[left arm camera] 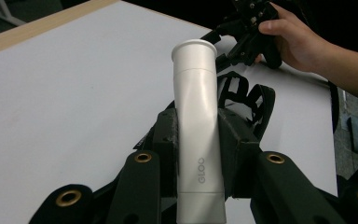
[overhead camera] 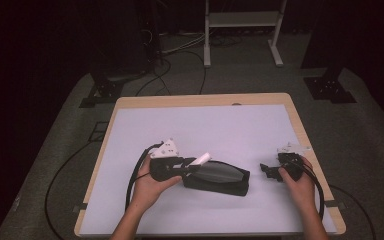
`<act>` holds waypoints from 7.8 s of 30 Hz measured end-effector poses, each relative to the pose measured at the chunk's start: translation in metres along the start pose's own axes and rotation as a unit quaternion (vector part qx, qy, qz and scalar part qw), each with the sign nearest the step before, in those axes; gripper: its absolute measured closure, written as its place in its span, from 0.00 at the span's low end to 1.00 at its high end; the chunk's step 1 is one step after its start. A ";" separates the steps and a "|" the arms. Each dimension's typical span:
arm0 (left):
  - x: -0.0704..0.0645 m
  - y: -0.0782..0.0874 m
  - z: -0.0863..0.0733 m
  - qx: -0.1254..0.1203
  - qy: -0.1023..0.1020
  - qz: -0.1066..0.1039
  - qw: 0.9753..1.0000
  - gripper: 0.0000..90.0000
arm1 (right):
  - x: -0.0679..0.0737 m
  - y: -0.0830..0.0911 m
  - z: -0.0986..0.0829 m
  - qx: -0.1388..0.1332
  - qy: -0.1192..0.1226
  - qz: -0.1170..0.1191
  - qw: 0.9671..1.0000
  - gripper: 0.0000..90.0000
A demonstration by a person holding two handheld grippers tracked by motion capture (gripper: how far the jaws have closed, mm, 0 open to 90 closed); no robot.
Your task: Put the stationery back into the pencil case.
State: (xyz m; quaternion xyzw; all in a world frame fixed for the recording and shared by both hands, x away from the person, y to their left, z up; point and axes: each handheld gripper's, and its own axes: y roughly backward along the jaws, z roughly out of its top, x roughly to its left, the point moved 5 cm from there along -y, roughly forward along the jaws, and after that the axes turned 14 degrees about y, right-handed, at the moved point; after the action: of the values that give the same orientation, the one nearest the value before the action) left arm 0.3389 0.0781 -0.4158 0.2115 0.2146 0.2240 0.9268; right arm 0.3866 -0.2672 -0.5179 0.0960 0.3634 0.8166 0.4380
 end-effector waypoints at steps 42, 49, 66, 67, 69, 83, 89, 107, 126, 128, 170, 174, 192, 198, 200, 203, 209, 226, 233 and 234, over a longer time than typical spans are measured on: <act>-0.005 -0.044 -0.004 0.060 -0.005 -0.037 0.997 0.78 | 0.000 0.000 0.000 0.000 0.001 0.000 1.000 0.15; -0.004 -0.044 -0.004 0.056 -0.003 -0.043 0.998 0.83 | 0.000 0.000 0.000 0.000 0.001 0.000 1.000 0.15; 0.005 -0.031 0.000 0.039 0.002 -0.012 0.999 0.75 | 0.000 0.000 0.000 0.000 0.002 -0.001 1.000 0.15; 0.006 -0.030 0.000 0.038 0.001 -0.010 0.999 0.72 | 0.000 0.000 0.000 0.001 0.002 -0.001 1.000 0.15; 0.008 -0.027 0.001 0.033 0.004 -0.002 0.999 0.67 | 0.000 0.000 0.000 0.001 0.001 -0.001 1.000 0.15; 0.030 0.004 0.003 0.004 0.016 0.035 0.999 0.69 | 0.016 0.017 0.006 0.001 0.011 0.049 0.999 0.41; 0.039 0.008 0.001 0.003 0.020 0.051 0.998 0.69 | 0.028 0.033 0.002 -0.016 0.021 0.072 0.997 0.42; 0.074 0.007 -0.012 0.014 0.044 0.099 0.994 0.75 | 0.068 0.057 -0.006 -0.026 0.061 0.138 0.988 0.37; 0.086 -0.018 -0.028 0.037 0.065 0.099 0.992 0.75 | 0.101 0.052 -0.004 -0.029 0.106 0.178 0.978 0.30; 0.085 -0.020 -0.030 0.039 0.066 0.097 0.992 0.74 | 0.102 0.049 -0.002 -0.029 0.109 0.177 0.978 0.30; 0.075 -0.014 -0.042 0.048 0.073 0.084 0.993 0.74 | 0.090 0.017 0.028 -0.021 0.137 0.175 0.975 0.33; 0.076 -0.012 -0.041 0.045 0.075 0.087 0.992 0.73 | 0.090 0.018 0.028 -0.022 0.137 0.173 0.975 0.33; 0.085 0.026 -0.050 0.039 0.090 0.133 0.986 0.46 | 0.057 0.048 0.014 -0.052 0.097 0.142 0.984 0.22; 0.084 0.039 -0.057 0.044 0.098 0.145 0.983 0.31 | 0.043 0.052 0.013 -0.059 0.079 0.118 0.988 0.19; 0.084 0.043 -0.061 0.044 0.099 0.154 0.982 0.26 | 0.039 0.051 0.011 -0.057 0.074 0.107 0.990 0.18; 0.084 0.048 -0.066 0.048 0.104 0.160 0.980 0.22 | 0.034 0.050 0.009 -0.053 0.065 0.097 0.992 0.18; 0.085 0.058 -0.073 0.044 0.111 0.169 0.978 0.15 | 0.024 0.048 0.006 -0.048 0.040 0.072 0.995 0.18; 0.085 0.078 -0.099 0.054 0.115 0.192 0.973 0.10 | 0.001 0.045 -0.011 -0.021 -0.006 0.029 0.999 0.18; 0.092 0.085 -0.111 0.067 0.113 0.202 0.971 0.10 | -0.004 0.042 -0.017 -0.005 -0.012 0.015 1.000 0.18; 0.094 0.085 -0.113 0.069 0.111 0.203 0.970 0.10 | -0.005 0.042 -0.018 -0.003 -0.013 0.014 1.000 0.18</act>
State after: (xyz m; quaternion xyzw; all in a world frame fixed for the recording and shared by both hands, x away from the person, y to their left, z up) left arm 0.3316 0.2280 -0.4950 0.2877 0.2836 0.4146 0.8154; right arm 0.3538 -0.2953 -0.5018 0.1101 0.3539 0.8224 0.4316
